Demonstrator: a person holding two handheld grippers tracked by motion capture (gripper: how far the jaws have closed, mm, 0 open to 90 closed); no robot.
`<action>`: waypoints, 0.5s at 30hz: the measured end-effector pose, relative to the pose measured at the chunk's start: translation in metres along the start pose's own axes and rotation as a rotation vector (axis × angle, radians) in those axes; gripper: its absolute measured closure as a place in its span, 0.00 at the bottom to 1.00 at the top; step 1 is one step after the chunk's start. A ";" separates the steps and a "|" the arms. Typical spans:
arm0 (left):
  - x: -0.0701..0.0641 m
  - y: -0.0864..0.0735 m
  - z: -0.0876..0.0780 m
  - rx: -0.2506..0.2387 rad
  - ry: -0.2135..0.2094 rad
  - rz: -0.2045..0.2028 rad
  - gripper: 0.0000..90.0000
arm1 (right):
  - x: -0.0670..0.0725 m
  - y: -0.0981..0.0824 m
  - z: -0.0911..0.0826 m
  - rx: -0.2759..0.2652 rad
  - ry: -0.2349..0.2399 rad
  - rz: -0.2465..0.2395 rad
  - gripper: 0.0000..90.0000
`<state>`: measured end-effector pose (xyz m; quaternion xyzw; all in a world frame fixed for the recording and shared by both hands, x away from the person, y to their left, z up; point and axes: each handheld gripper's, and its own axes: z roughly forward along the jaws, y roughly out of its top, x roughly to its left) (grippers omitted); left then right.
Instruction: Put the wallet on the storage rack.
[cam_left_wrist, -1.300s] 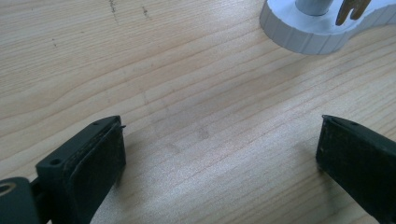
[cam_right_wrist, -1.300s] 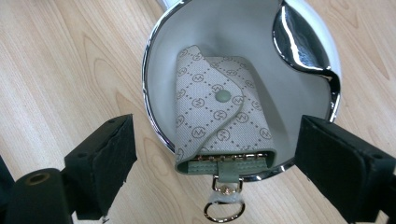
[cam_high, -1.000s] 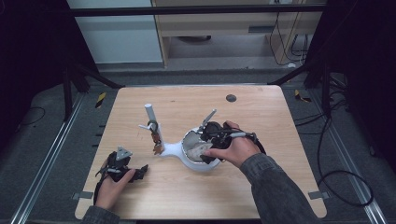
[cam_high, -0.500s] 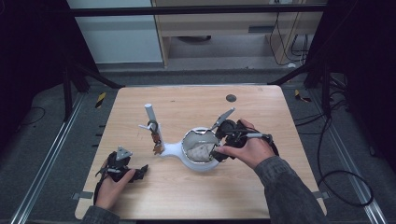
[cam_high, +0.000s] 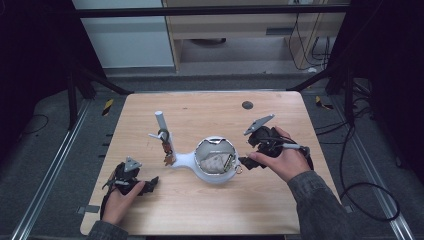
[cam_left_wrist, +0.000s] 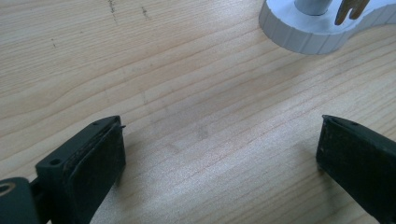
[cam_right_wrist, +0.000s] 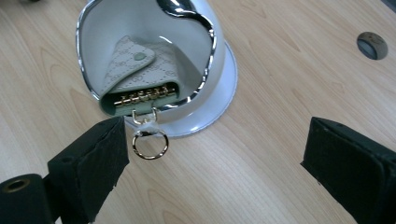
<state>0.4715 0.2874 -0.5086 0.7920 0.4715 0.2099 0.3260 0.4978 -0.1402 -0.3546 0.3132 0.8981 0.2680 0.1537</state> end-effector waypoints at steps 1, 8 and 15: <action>0.000 0.000 0.000 0.000 0.000 0.000 0.01 | -0.001 -0.002 -0.001 -0.004 -0.003 0.009 0.07; 0.000 0.000 0.000 0.000 0.000 0.000 0.01 | -0.012 -0.015 -0.003 -0.035 -0.029 0.057 0.07; 0.000 0.000 0.000 0.000 0.000 0.000 0.01 | -0.020 -0.023 -0.004 -0.045 -0.042 0.090 0.07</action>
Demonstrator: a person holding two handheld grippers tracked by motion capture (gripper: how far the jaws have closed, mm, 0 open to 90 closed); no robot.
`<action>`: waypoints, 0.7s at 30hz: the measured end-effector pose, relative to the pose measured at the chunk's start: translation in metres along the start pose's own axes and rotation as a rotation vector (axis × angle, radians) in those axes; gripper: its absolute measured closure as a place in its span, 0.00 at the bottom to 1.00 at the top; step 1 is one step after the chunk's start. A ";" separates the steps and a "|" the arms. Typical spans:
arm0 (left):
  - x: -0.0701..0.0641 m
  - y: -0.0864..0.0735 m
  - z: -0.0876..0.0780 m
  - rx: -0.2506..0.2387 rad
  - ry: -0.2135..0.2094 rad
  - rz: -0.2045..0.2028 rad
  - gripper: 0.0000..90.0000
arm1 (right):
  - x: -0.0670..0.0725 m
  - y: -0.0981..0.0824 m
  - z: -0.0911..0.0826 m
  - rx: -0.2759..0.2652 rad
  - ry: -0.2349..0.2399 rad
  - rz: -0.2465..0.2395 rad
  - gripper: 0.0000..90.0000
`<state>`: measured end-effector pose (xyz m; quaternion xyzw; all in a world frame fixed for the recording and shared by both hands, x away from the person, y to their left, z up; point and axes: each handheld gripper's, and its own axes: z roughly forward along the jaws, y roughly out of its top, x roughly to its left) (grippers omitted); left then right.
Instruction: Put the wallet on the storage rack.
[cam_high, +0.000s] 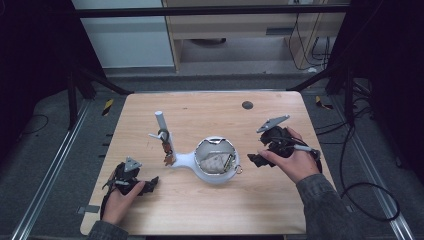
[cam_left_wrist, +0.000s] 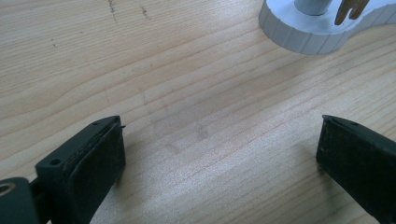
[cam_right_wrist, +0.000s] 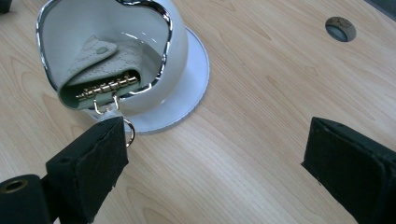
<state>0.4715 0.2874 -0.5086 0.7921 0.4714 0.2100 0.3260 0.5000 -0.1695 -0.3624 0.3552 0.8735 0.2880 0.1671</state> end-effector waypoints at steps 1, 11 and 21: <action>0.000 0.000 0.000 0.000 0.000 0.000 0.01 | -0.001 -0.001 0.000 -0.002 -0.004 0.004 0.07; 0.000 0.000 0.000 -0.002 0.000 -0.002 0.01 | -0.016 -0.019 -0.002 -0.038 -0.046 0.065 0.06; -0.001 0.000 0.000 -0.002 -0.001 -0.003 0.01 | -0.034 -0.039 -0.002 -0.072 -0.089 0.141 0.06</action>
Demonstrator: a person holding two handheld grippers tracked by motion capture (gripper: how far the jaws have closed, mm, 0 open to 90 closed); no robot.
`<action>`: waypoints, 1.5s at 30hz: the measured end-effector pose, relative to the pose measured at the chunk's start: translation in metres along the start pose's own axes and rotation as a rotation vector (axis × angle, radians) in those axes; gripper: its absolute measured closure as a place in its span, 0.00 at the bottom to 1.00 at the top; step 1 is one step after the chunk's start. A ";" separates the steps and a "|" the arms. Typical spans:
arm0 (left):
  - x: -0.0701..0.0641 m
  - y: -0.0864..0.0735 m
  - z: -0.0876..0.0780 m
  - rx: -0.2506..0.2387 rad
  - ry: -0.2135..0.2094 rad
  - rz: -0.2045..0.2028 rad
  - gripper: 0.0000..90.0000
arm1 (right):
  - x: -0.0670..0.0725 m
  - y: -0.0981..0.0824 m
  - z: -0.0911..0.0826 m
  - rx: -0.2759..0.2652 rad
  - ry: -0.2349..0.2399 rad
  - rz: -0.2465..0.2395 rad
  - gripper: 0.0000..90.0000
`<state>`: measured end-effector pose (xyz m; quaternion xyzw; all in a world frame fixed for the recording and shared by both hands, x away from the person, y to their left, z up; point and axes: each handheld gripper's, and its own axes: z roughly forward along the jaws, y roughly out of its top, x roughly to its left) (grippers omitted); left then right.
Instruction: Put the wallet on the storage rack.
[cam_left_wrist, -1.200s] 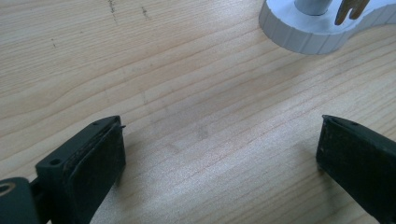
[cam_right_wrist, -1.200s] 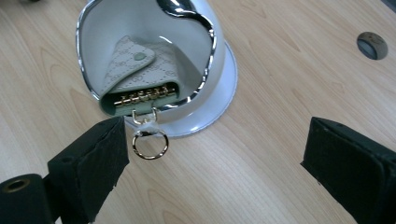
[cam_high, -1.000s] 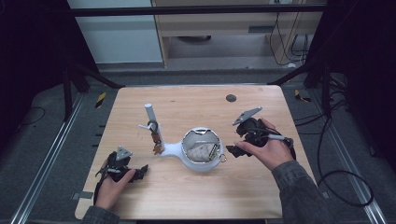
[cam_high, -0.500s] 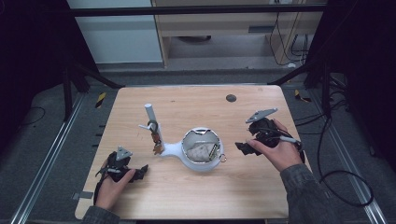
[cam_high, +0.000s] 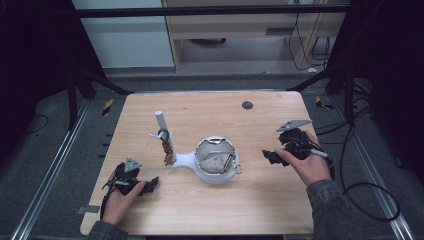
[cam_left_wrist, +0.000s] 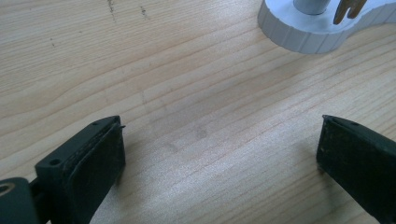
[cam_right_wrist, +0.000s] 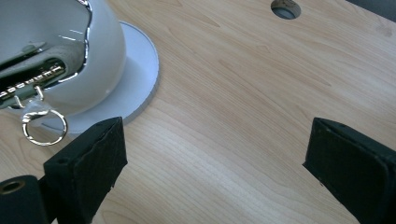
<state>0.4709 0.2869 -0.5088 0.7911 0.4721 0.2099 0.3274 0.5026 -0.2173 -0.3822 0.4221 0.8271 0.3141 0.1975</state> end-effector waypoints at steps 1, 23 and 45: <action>0.000 0.000 0.000 0.000 0.000 0.000 0.01 | -0.001 -0.001 0.000 -0.002 0.001 0.006 0.06; 0.000 0.000 0.000 0.002 -0.001 0.002 0.00 | -0.026 -0.039 0.014 0.005 -0.036 0.108 0.06; 0.000 0.000 0.000 0.003 -0.002 0.003 0.00 | -0.024 -0.062 0.034 0.015 -0.032 0.151 0.05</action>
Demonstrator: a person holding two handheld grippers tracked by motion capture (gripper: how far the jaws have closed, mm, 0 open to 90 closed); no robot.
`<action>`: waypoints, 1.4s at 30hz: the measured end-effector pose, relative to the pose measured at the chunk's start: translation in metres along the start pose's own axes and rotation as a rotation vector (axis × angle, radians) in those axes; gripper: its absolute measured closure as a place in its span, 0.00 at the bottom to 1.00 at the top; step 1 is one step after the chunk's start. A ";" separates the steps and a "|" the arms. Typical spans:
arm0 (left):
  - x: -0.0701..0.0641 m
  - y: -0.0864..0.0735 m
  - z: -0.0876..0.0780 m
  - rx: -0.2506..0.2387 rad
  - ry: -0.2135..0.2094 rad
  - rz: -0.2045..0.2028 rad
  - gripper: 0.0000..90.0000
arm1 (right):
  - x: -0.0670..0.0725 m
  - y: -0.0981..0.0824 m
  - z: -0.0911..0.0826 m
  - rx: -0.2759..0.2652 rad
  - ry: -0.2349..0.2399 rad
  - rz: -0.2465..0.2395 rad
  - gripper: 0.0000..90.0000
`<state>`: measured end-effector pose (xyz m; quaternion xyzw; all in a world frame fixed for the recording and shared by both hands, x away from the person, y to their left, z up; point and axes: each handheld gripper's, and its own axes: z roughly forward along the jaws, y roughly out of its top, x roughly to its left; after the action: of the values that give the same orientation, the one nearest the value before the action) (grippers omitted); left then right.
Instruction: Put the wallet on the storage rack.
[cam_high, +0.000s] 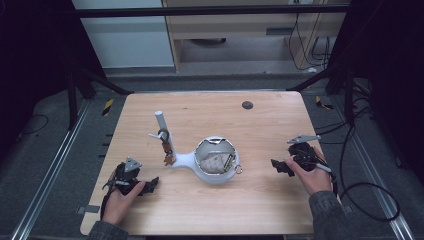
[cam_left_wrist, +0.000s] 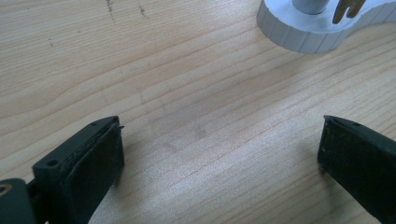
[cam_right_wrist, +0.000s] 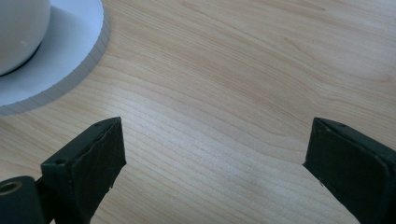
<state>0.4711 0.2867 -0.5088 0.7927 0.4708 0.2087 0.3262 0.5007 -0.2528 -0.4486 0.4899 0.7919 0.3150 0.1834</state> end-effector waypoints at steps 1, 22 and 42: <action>0.000 0.000 0.000 0.001 0.000 0.001 0.00 | 0.000 -0.001 0.001 0.000 -0.002 0.001 0.05; 0.000 0.000 0.000 0.002 -0.001 0.001 0.00 | 0.003 -0.019 0.023 -0.016 -0.002 0.049 0.07; 0.000 0.000 0.000 0.003 -0.002 0.003 0.00 | 0.008 -0.024 0.042 -0.049 -0.019 0.078 0.05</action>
<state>0.4712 0.2868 -0.5087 0.7940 0.4697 0.2077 0.3253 0.5062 -0.2396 -0.4953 0.5188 0.7625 0.3364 0.1906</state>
